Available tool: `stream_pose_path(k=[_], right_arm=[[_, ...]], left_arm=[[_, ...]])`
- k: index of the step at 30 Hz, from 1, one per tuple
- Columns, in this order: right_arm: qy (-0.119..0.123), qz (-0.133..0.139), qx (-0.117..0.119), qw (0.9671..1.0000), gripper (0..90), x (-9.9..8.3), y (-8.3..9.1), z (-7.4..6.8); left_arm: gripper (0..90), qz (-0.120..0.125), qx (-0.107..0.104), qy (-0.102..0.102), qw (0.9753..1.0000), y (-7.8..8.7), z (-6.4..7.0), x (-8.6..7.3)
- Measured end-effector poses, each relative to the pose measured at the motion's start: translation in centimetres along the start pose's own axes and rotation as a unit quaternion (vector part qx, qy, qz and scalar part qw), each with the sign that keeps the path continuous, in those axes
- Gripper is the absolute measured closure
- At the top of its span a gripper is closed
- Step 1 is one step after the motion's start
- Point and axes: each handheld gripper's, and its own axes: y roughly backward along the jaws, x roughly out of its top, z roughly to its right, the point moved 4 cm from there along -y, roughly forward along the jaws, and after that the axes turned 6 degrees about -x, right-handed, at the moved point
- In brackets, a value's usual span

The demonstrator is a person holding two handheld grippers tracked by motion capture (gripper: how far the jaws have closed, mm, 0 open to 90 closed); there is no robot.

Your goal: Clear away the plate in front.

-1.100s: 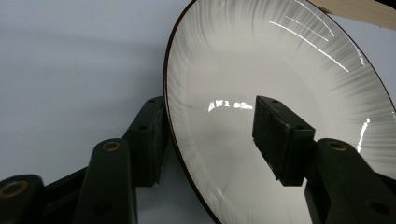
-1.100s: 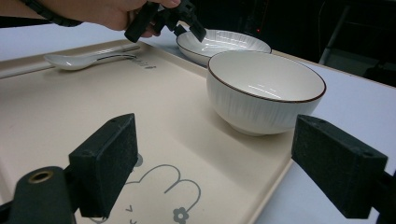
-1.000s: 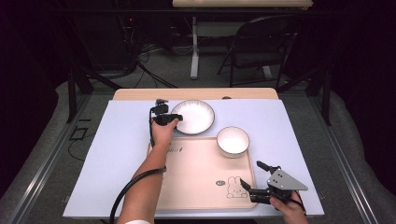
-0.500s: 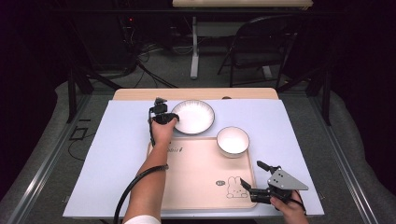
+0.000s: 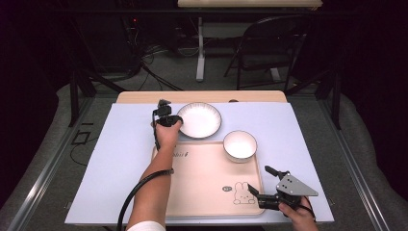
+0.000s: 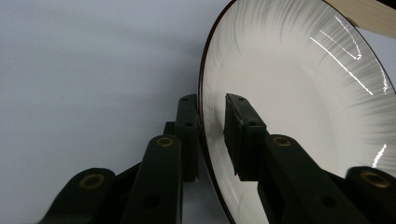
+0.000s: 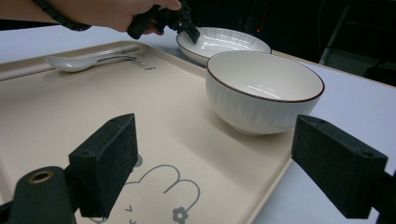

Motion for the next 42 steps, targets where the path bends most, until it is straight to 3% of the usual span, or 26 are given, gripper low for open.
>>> stream_pose_path(k=[9, 16, 34, 42], right_arm=[[0.004, 0.0, 0.0, 1.0, 13.9, 0.1, 0.0, -0.2], [0.003, 0.001, -0.001, 1.0, 13.9, 0.1, 0.0, -0.1], [0.003, 0.002, -0.001, 1.0, 13.9, 0.1, 0.1, 0.0], [0.001, 0.002, -0.001, 1.0, 13.9, 0.1, 0.2, 0.0]], left_arm=[[80.6, 0.008, 0.0, -0.01, 0.9999, 1.2, 1.0, 0.4], [83.6, 0.006, -0.01, -0.005, 0.9999, 1.9, 1.5, 0.9], [84.6, -0.005, 0.019, -0.025, 0.9995, 2.8, 4.4, 2.7], [84.2, -0.02, 0.026, -0.038, 0.9987, 3.8, 4.7, 3.6]])
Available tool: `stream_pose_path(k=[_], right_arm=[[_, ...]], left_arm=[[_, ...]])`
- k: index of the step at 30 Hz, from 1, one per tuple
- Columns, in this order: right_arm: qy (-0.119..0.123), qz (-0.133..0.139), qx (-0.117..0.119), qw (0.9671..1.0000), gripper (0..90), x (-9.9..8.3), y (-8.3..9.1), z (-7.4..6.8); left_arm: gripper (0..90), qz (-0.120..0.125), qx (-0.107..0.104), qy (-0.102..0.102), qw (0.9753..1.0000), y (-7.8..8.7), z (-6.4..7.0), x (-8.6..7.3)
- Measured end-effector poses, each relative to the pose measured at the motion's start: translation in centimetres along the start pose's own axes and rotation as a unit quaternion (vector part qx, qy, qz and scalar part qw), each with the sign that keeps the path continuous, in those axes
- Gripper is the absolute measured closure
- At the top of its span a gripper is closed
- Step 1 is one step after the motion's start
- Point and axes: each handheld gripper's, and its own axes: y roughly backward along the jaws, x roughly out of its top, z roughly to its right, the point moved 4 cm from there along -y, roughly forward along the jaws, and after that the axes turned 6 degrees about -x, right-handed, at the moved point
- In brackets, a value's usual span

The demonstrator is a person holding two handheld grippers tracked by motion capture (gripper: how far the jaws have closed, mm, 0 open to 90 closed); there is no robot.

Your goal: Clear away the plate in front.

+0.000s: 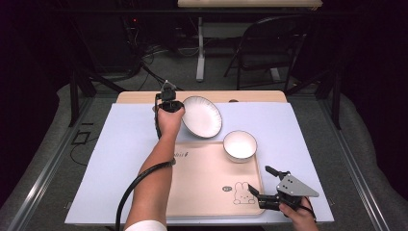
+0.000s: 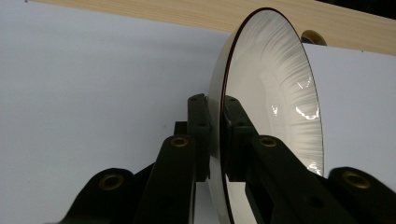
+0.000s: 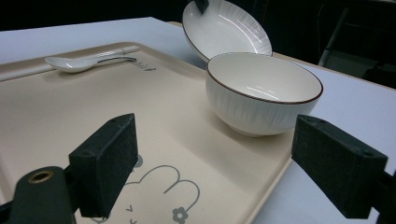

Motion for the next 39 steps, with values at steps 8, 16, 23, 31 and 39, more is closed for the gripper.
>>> stream_pose_path(k=[8, 16, 23, 31, 39], right_arm=[[0.001, -0.001, 0.0, 1.0, 13.9, 0.0, 0.0, 0.0], [0.0, -0.001, -0.001, 1.0, 13.9, 0.0, 0.0, 0.0], [0.001, -0.002, -0.002, 1.0, 13.9, 0.0, -0.1, 0.0], [0.0, -0.001, -0.002, 1.0, 13.9, 0.0, 0.0, 0.0], [0.001, -0.002, -0.003, 1.0, 13.9, 0.0, 0.0, 0.0]], left_arm=[[84.1, 0.0, 0.0, -0.002, 1.0, 2.0, -0.6, 0.9], [83.9, 0.002, 0.005, -0.004, 1.0, 4.3, -1.5, 1.7], [84.0, 0.002, 0.002, -0.013, 0.9999, 6.1, -2.4, 1.9], [83.9, -0.004, -0.008, -0.02, 0.9998, 7.6, -3.6, 1.4], [83.8, -0.015, -0.025, -0.043, 0.9986, 9.4, -3.8, 0.2]])
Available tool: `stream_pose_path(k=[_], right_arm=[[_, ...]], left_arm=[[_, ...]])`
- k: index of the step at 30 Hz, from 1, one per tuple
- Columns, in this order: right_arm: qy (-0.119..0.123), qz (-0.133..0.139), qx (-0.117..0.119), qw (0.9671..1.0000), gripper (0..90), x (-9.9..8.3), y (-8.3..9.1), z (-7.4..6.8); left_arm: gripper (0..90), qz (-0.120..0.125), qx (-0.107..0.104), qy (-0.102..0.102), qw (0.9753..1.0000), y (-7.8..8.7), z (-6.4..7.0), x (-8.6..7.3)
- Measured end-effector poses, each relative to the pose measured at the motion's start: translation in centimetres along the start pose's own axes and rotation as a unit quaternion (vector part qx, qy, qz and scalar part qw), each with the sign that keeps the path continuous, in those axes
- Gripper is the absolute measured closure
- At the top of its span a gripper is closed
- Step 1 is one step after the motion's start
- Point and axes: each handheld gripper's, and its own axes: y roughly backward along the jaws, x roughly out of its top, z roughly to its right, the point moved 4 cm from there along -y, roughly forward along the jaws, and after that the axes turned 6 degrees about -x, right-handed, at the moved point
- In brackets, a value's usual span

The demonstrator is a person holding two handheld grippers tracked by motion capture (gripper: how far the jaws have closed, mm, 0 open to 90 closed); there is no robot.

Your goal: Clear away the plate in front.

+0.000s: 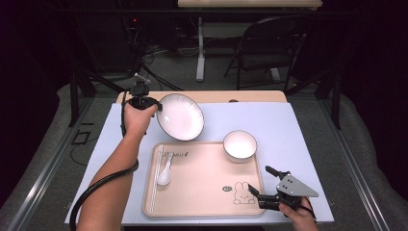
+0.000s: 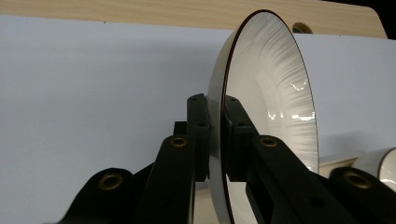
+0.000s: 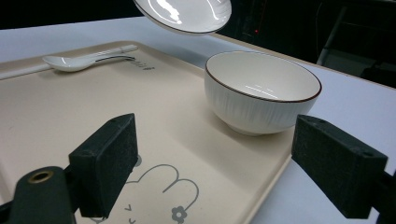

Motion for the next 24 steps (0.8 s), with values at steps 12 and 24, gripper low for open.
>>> stream_pose_path(k=[12, 24], right_arm=[[0.003, -0.001, -0.001, 1.0, 13.9, 0.0, 0.0, 0.0], [0.004, -0.002, -0.004, 1.0, 13.9, 0.0, 0.0, 0.0]], left_arm=[[83.8, -0.018, -0.037, -0.045, 0.9981, 2.6, 2.0, -2.5], [83.8, -0.043, -0.066, -0.078, 0.9938, 4.2, 3.6, -5.5]])
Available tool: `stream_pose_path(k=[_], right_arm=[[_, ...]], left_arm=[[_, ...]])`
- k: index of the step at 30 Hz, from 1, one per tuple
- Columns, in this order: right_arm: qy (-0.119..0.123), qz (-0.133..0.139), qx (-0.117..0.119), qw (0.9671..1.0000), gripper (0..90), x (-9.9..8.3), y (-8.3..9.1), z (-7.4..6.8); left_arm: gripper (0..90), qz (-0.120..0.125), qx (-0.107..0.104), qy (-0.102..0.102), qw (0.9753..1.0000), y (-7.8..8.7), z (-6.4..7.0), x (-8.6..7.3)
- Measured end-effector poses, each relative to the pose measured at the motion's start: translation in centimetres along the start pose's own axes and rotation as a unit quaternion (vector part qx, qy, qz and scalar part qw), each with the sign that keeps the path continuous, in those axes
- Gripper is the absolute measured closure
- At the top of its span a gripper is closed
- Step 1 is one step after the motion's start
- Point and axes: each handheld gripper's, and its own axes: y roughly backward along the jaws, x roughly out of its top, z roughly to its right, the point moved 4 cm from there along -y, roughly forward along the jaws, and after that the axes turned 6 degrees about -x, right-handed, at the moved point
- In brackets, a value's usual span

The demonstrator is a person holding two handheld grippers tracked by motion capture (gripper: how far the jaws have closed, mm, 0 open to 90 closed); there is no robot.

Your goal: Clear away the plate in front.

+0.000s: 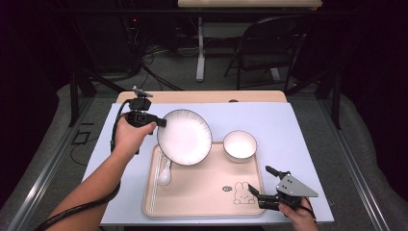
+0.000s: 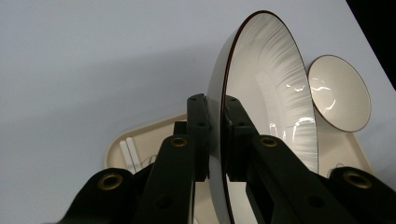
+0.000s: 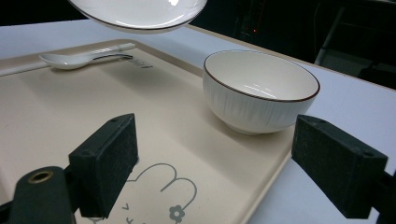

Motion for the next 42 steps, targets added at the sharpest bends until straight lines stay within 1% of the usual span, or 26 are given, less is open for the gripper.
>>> stream_pose_path(k=[3, 6, 7, 11, 14, 22, 29, 34, 37, 42], right_arm=[[0.001, 0.0, -0.001, 1.0, 13.9, 0.0, 0.0, 0.0], [0.0, 0.0, -0.001, 1.0, 13.9, 0.0, 0.0, 0.0], [0.001, 0.0, -0.001, 1.0, 13.9, 0.0, 0.0, 0.0], [0.002, -0.001, -0.001, 1.0, 13.9, 0.0, 0.0, 0.0], [0.003, -0.001, -0.001, 1.0, 13.9, 0.0, 0.0, -0.1], [0.003, -0.001, -0.001, 1.0, 13.9, 0.0, 0.0, 0.0], [0.001, -0.001, -0.001, 1.0, 13.9, 0.0, 0.0, 0.0], [0.002, -0.002, -0.001, 1.0, 13.9, -0.1, 0.0, 0.0], [0.002, -0.002, -0.002, 1.0, 13.9, -0.1, 0.0, 0.0], [0.001, -0.003, -0.002, 1.0, 13.9, -0.1, -0.1, 0.0]], left_arm=[[83.7, -0.009, -0.008, -0.008, 0.9999, 0.0, 0.4, -0.7], [83.7, -0.015, -0.016, -0.01, 0.9997, -0.2, 0.8, -1.5], [83.6, -0.019, -0.018, -0.015, 0.9995, -0.3, 0.9, -1.7], [83.3, -0.022, -0.032, -0.017, 0.9991, -0.9, 1.5, -2.5], [83.3, -0.022, -0.039, -0.018, 0.9988, -1.5, 1.8, -3.0], [83.2, -0.041, -0.051, -0.029, 0.9975, -3.2, 2.7, -4.2], [83.1, -0.055, -0.069, -0.028, 0.9957, -4.7, 3.2, -5.6], [83.1, -0.066, -0.073, -0.031, 0.9947, -5.4, 3.4, -6.5], [82.9, -0.074, -0.072, -0.038, 0.994, -5.8, 3.5, -6.8], [82.7, -0.077, -0.065, -0.039, 0.9942, -6.4, 3.4, -7.3]])
